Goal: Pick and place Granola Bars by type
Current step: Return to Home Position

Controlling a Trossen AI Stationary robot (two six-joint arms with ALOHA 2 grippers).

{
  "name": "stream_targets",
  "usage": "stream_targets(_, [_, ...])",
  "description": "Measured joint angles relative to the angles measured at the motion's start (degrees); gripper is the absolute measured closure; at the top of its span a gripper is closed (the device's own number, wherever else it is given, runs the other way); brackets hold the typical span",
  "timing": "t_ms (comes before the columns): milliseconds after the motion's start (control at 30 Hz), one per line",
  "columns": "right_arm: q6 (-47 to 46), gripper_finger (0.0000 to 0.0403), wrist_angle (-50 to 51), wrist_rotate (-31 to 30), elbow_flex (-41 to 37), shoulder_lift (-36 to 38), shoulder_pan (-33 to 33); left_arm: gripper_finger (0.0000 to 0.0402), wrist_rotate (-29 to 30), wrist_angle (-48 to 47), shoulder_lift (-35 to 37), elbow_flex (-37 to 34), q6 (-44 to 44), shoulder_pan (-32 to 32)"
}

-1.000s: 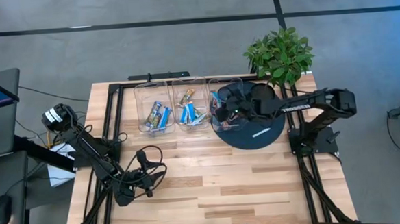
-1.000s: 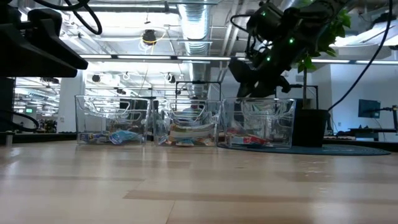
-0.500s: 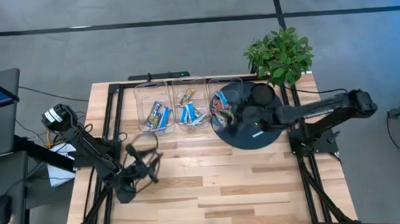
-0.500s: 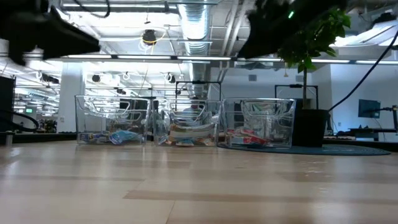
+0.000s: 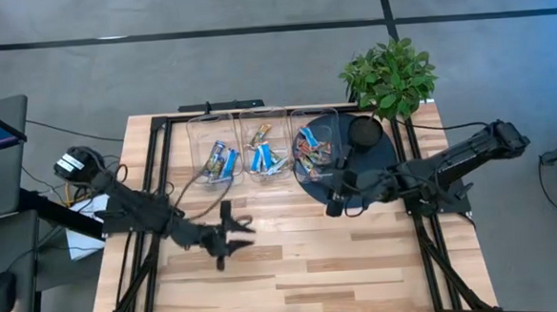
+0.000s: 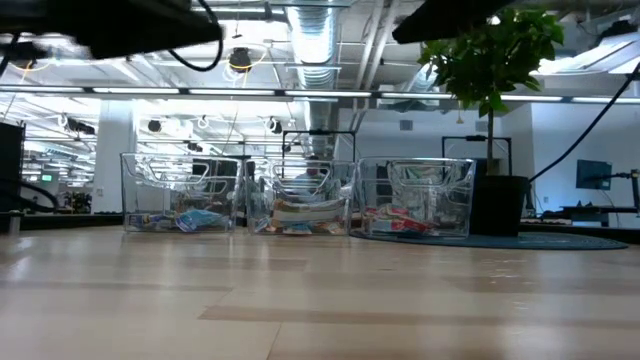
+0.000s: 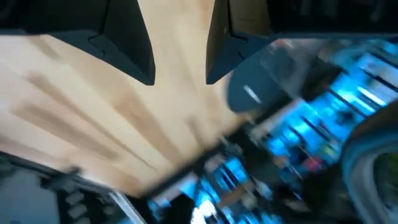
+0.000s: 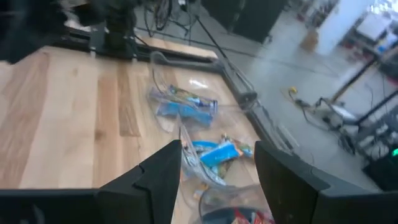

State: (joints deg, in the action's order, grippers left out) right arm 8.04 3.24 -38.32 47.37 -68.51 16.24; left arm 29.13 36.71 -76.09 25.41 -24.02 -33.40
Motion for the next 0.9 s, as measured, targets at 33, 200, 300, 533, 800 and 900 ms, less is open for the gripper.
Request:
stream_targets(33, [1.05,0.0204,-0.79,0.02,0.0,-0.08,0.44,0.0263,-0.96,2.43,0.11,0.0,-2.11,1.65])
stream_targets(200, [8.09,0.0206,-4.47,0.78,0.0,1.08,2.22,0.0263,-4.92,11.12,3.09,0.0,-6.9,12.23])
stream_targets(300, [8.73,0.0209,-3.42,1.1,0.0,4.54,1.67,0.0263,-14.23,9.6,8.88,0.02,-5.83,19.83])
stream_targets(533, [7.44,0.0211,2.12,11.91,-0.7,12.04,-0.23,0.0263,-33.08,-10.0,27.27,0.02,-0.13,35.05])
stream_targets(800, [7.92,0.0213,-10.51,13.59,-15.66,23.9,0.0,0.0263,-34.69,-35.79,53.28,0.0,2.6,40.38])
stream_targets(900, [8.93,0.0213,-17.86,16.76,-22.1,28.99,0.19,0.0263,-34.71,-42.51,61.95,0.0,4.66,40.39])
